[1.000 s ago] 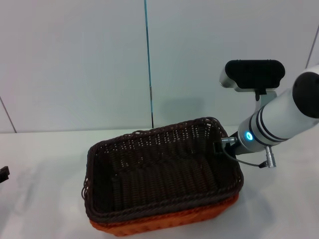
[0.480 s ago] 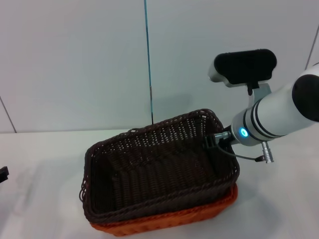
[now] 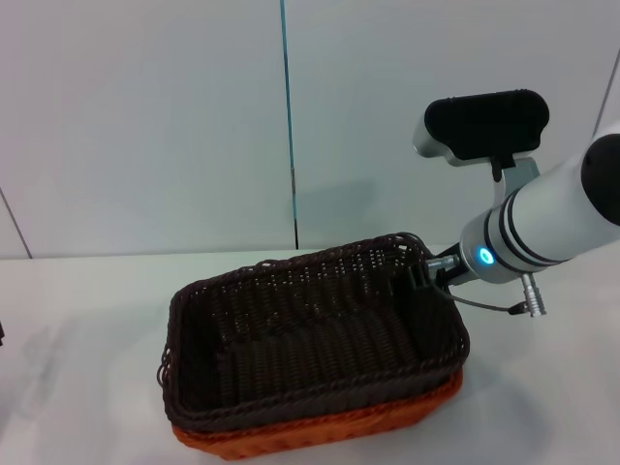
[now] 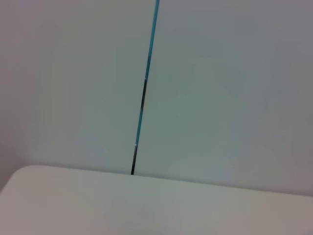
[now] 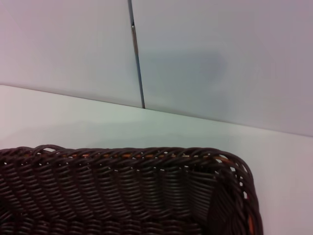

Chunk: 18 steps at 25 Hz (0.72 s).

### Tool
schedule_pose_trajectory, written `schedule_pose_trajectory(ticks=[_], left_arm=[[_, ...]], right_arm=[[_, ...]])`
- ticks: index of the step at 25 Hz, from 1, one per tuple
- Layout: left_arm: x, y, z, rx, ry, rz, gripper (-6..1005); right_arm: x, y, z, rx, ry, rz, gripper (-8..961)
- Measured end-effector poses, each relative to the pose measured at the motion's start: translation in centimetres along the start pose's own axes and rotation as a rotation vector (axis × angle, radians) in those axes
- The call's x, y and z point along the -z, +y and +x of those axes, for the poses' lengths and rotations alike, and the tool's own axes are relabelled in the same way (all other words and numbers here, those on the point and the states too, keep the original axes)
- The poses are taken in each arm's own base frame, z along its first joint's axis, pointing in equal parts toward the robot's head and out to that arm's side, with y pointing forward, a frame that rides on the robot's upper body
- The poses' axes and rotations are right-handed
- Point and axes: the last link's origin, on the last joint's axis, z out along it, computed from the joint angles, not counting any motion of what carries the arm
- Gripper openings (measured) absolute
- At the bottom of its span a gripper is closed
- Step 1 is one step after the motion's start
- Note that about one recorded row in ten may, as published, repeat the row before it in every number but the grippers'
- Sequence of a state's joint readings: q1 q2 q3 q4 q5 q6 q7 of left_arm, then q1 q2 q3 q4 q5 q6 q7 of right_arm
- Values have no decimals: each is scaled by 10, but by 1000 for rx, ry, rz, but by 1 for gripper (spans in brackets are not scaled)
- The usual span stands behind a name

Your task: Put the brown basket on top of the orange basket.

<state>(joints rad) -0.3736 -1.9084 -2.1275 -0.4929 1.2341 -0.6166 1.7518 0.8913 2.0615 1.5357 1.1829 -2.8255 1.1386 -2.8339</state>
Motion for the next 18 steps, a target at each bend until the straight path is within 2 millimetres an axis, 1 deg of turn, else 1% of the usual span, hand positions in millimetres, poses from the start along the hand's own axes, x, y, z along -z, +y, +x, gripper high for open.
schedule_pose_trajectory(ticks=[3,7,9,11,15,18], left_arm=[[0,0,0,-1,0,0,935],[0,1,0,2,1,-1,935],[0,1,1,7,7,-1,935],[0,2,2,16,18,1,935],[-1,5,3,36,39,5,935],[-1,7,5,50,55,7,935]], right_arm=[[3,-1,3,3,16,5,773],[20,-4,12,45,84,-21,849],[27,-1,16,63,114,-46,887],[29,5,19,71,147,-52,925],[26,19,20,57,270,-31,932],[25,34,17,29,361,-20,931]])
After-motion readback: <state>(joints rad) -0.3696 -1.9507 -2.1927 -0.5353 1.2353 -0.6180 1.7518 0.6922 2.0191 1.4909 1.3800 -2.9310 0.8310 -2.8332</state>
